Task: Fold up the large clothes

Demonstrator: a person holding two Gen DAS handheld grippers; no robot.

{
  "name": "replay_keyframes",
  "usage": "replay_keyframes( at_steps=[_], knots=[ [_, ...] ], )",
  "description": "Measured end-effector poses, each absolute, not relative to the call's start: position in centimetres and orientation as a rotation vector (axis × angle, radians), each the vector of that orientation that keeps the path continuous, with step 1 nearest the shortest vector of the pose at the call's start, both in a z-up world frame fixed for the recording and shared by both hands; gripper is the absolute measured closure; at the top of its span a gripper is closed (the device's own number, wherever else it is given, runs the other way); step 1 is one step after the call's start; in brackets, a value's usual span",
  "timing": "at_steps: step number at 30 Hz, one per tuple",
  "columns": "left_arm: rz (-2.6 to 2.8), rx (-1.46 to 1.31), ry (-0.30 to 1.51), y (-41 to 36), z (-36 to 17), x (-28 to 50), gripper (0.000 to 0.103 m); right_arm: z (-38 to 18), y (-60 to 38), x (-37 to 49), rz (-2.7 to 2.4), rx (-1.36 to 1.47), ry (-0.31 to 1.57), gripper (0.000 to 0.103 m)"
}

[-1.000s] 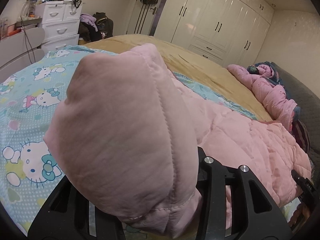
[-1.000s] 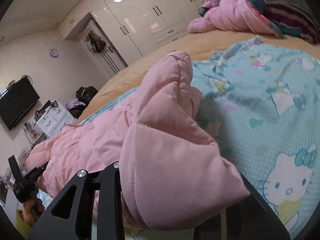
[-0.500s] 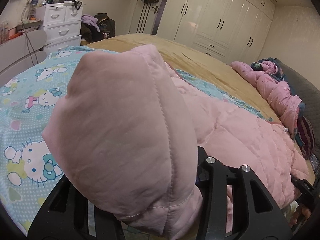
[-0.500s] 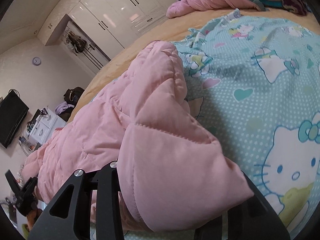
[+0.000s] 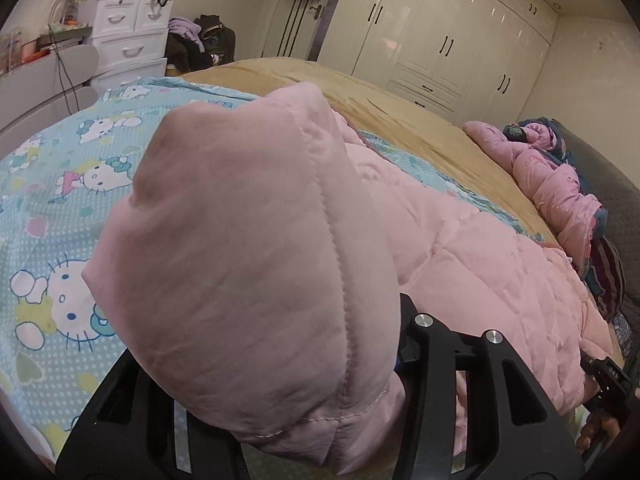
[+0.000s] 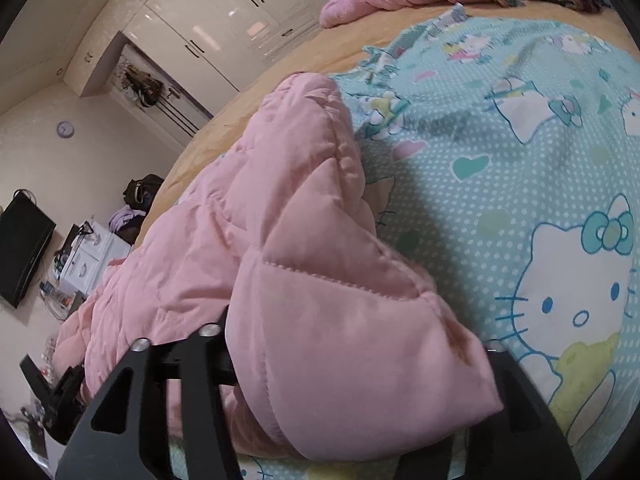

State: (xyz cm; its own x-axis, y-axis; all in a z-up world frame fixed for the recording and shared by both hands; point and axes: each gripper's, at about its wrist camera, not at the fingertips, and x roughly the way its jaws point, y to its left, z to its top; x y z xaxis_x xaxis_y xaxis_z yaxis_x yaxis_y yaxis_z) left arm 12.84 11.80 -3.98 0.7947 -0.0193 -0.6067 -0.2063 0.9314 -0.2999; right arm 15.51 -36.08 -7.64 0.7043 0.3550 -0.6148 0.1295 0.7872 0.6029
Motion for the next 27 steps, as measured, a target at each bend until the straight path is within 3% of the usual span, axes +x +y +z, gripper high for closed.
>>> replay_keyframes(
  at_steps=[2, 7, 10, 15, 18, 19, 27],
  knots=[
    [0.105, -0.363, 0.649, 11.8, -4.0, 12.8, 0.064, -7.6, -36.2, 15.3, 0.128, 0.675, 0.803, 0.027],
    [0.11, -0.365, 0.653, 11.7, -3.9, 12.9, 0.061, -6.7, -36.7, 14.8, 0.113, 0.66, 0.789, 0.02],
    [0.114, -0.369, 0.659, 11.5, -3.8, 12.8, 0.058, -5.8, -37.3, 14.2, 0.07, 0.625, 0.758, 0.011],
    [0.132, -0.375, 0.682, 11.6, -3.5, 12.7, 0.042, -3.9, -38.4, 13.5, 0.02, 0.55, 0.702, 0.009],
    [0.155, -0.376, 0.693, 12.0, -3.3, 12.3, 0.026, -2.6, -38.4, 13.0, 0.013, 0.491, 0.669, 0.005],
    [0.173, -0.368, 0.692, 12.0, -3.1, 12.1, 0.012, -2.3, -38.4, 12.9, 0.014, 0.481, 0.66, 0.004],
    [0.205, -0.319, 0.662, 12.1, -1.3, 9.5, 0.009, 0.6, -36.0, 11.1, 0.078, 0.359, 0.616, 0.004]
  ],
)
